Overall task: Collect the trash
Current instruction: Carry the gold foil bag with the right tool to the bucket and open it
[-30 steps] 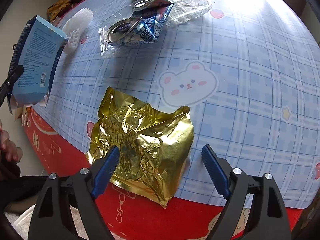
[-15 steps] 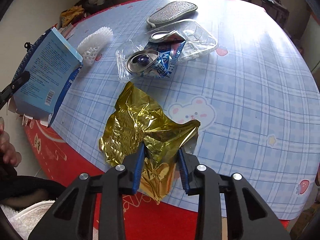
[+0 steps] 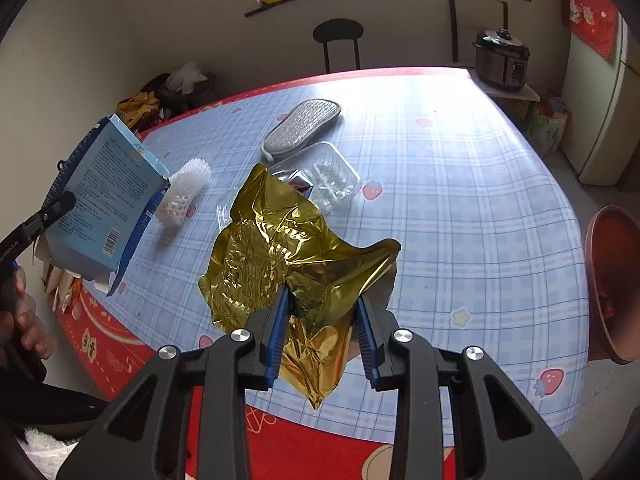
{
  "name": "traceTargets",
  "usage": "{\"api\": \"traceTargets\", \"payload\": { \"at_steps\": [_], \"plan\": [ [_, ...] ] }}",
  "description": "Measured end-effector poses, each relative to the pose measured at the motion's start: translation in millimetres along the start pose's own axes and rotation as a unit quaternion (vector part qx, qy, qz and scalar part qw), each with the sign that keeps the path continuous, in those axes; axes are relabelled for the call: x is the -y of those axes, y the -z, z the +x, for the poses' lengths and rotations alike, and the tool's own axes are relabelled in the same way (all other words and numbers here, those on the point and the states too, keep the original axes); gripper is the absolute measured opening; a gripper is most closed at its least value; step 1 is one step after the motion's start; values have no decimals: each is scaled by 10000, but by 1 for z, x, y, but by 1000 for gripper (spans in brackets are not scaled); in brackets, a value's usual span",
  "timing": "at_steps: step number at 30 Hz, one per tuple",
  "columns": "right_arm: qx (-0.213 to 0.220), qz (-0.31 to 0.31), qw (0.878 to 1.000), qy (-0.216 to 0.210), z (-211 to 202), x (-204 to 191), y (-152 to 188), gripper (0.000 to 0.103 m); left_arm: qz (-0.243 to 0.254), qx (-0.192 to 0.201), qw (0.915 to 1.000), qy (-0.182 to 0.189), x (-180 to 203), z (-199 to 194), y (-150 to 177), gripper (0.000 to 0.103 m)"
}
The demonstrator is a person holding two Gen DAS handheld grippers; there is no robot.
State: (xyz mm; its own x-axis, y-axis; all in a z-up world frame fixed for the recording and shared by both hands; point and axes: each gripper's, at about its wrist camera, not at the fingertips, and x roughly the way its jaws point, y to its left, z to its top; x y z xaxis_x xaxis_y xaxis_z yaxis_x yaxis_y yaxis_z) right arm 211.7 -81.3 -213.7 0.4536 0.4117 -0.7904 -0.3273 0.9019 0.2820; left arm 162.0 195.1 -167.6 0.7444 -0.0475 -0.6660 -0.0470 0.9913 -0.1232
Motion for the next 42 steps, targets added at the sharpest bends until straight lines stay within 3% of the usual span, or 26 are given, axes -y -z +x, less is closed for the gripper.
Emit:
{"api": "traceTargets", "payload": {
  "at_steps": [10,20,25,30,39,42],
  "plan": [
    [1062,555,9913,553,-83,79,-9,32,294,234,9986,374,57,-6,-34,38],
    [1690,1486,9620,1549,-163,214,9,33,458,316,9973,478,121,-4,-48,38],
    [1764,1744,9482,1983,-186,275,9,33,481,325,9975,407,145,-5,-48,38],
    [1652,1927,9419,2199,-184,324,3,33,454,310,9980,319,169,-3,-46,38],
    [1500,2135,9413,2143,-169,371,-7,35,490,281,9982,212,204,-1,-42,38],
    [1533,2175,9410,2089,-169,378,-9,41,493,273,9982,179,208,-2,-41,38]
  ]
}}
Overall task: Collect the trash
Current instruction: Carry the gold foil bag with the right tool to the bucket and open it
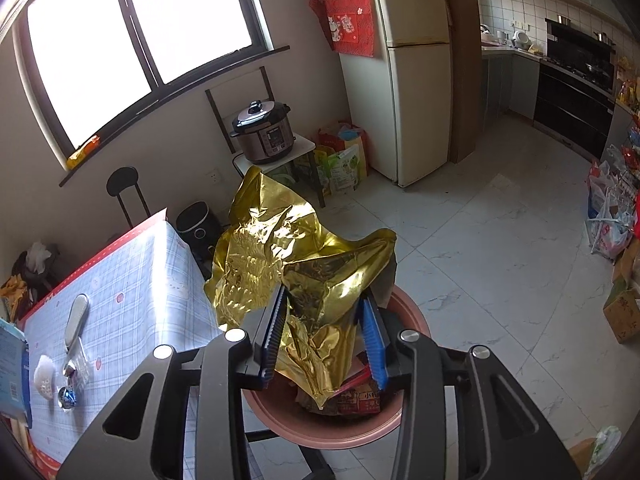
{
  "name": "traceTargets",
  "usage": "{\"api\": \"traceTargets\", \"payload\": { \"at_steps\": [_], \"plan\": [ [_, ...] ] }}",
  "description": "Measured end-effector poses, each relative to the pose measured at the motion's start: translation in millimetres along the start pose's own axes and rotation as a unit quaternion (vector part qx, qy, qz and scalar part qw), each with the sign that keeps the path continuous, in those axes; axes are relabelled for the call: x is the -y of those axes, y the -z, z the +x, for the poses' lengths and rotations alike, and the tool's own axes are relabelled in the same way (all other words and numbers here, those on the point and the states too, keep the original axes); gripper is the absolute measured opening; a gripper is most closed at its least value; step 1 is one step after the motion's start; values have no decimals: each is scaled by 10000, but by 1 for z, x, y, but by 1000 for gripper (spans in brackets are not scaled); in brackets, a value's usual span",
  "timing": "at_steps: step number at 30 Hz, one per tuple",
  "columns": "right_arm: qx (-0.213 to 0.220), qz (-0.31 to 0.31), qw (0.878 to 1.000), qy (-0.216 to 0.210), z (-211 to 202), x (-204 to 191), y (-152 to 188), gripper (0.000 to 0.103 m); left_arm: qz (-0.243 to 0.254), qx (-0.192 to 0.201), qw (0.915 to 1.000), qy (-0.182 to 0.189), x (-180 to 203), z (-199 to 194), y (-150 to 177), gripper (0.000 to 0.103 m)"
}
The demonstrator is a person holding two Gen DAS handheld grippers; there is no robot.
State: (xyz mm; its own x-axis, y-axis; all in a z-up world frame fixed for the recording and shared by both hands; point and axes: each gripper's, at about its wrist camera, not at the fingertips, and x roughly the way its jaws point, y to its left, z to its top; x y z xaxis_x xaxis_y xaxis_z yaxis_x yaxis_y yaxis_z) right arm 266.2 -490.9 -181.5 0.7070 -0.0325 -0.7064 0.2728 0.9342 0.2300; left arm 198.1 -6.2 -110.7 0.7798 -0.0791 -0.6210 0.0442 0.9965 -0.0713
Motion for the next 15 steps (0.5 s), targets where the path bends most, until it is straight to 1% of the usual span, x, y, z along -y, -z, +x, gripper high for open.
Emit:
{"api": "traceTargets", "payload": {
  "at_steps": [1,3,4,5,7,9,12,15],
  "plan": [
    [15,11,10000,-66,-1,2,-2,44,6,-6,10000,-4,2,-1,0,38],
    [122,25,9999,-84,-4,2,-6,59,33,-6,10000,-7,6,-1,0,38],
    [191,27,9997,-116,-7,2,-8,62,52,-4,10000,3,7,-2,0,38],
    [252,32,9996,-138,-11,2,-10,68,74,3,10000,15,8,-2,-1,38],
    [356,59,9993,-93,-20,2,-12,75,126,16,9999,56,11,-1,-5,38],
    [473,103,9988,-7,-31,2,-13,88,202,35,9997,119,16,-1,-8,38],
    [688,142,9975,24,-52,3,-12,97,336,66,9991,256,26,2,-15,39],
    [861,51,9962,102,-75,2,-9,98,496,115,9977,450,41,5,-23,39]
  ]
}}
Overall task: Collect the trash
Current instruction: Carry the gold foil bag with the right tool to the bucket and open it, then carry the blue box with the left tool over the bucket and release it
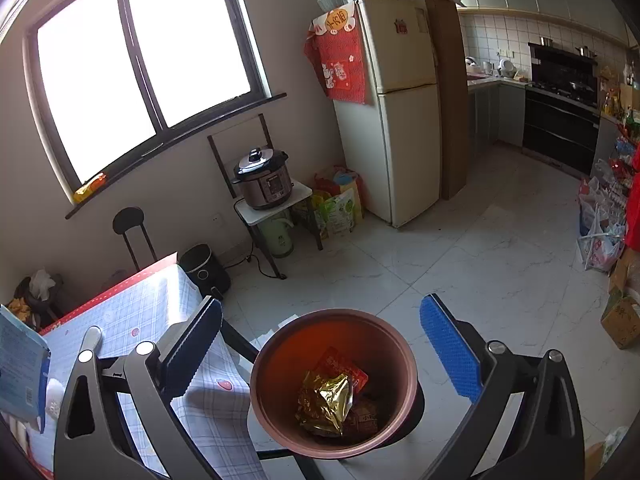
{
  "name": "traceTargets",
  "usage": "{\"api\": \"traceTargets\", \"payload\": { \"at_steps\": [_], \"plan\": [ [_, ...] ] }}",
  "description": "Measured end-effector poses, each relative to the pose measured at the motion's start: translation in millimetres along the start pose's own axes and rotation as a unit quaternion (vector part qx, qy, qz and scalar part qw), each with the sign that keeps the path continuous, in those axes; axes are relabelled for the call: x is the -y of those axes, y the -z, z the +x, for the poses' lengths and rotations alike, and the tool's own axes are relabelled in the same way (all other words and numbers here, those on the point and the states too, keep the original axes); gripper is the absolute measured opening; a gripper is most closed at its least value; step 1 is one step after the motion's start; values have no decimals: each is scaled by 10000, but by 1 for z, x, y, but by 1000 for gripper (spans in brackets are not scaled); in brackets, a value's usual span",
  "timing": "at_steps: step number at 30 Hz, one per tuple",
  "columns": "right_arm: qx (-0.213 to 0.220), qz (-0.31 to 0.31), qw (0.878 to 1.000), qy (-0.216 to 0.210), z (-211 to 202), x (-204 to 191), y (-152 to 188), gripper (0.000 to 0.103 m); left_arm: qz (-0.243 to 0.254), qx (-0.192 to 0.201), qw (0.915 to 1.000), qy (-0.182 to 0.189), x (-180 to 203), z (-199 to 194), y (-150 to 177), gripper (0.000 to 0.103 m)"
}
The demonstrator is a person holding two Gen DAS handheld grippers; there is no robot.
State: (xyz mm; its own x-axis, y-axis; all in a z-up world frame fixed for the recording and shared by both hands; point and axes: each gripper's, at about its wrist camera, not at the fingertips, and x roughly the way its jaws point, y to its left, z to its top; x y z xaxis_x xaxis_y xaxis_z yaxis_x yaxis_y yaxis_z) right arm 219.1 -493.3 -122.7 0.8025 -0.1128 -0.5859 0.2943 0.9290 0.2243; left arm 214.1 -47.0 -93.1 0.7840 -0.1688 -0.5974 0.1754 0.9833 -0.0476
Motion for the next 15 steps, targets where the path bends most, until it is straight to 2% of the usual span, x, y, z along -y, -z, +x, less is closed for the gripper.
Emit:
{"api": "traceTargets", "payload": {
  "at_steps": [4,8,15],
  "plan": [
    [236,-130,9995,190,-30,1,1,98,235,63,9991,343,24,10,-14,39],
    [257,-111,9993,248,-56,7,7,98,486,88,9957,778,57,24,-26,39],
    [204,-102,9986,484,-91,26,21,98,886,-27,9833,1588,126,54,-35,39]
  ]
}}
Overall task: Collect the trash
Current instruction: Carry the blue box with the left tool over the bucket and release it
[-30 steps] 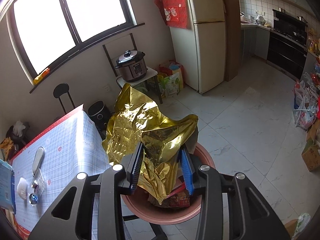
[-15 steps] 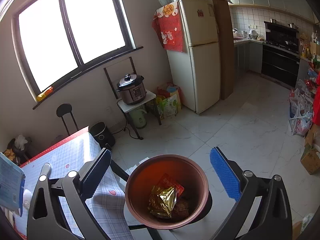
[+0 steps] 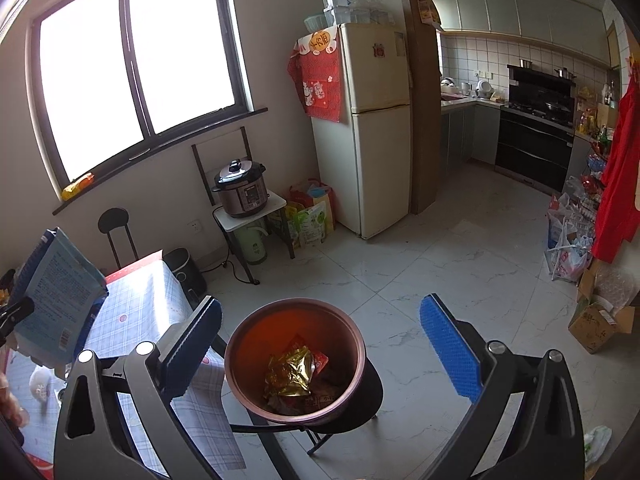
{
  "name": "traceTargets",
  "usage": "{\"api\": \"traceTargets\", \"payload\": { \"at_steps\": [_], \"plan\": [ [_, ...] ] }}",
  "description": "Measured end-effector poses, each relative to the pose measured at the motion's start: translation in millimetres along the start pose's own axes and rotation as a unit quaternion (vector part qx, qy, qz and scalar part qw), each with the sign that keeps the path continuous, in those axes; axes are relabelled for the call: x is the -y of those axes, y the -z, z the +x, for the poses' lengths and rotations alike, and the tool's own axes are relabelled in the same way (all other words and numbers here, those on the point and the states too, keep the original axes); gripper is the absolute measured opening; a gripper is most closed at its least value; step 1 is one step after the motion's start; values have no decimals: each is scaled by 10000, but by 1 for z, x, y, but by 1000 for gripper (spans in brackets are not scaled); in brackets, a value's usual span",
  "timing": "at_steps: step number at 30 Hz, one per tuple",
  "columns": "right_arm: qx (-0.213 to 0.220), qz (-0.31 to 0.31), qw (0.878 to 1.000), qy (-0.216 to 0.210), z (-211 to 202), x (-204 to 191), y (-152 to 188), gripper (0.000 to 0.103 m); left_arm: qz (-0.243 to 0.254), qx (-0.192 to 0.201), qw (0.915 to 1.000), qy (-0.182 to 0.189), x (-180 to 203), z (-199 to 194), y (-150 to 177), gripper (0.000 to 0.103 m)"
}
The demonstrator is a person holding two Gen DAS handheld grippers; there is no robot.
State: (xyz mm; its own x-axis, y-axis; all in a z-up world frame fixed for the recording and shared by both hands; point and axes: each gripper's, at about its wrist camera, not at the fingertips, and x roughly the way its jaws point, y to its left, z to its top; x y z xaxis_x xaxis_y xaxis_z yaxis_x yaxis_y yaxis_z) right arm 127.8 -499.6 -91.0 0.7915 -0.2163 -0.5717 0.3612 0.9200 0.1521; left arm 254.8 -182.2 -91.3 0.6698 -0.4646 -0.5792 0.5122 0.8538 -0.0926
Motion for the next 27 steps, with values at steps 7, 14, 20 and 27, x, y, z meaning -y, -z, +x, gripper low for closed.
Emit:
{"api": "traceTargets", "payload": {
  "at_steps": [7,14,20,27],
  "plan": [
    [77,111,9993,345,-25,31,5,98,279,-239,9965,748,52,57,-16,39],
    [30,339,9974,636,-29,65,10,98,614,-512,9893,1224,102,119,-34,39],
    [-52,484,9959,760,-22,81,15,98,737,-731,9853,1360,128,172,-54,39],
    [-106,526,9952,818,-17,86,16,98,890,-415,9839,1492,139,186,-71,88]
  ]
}}
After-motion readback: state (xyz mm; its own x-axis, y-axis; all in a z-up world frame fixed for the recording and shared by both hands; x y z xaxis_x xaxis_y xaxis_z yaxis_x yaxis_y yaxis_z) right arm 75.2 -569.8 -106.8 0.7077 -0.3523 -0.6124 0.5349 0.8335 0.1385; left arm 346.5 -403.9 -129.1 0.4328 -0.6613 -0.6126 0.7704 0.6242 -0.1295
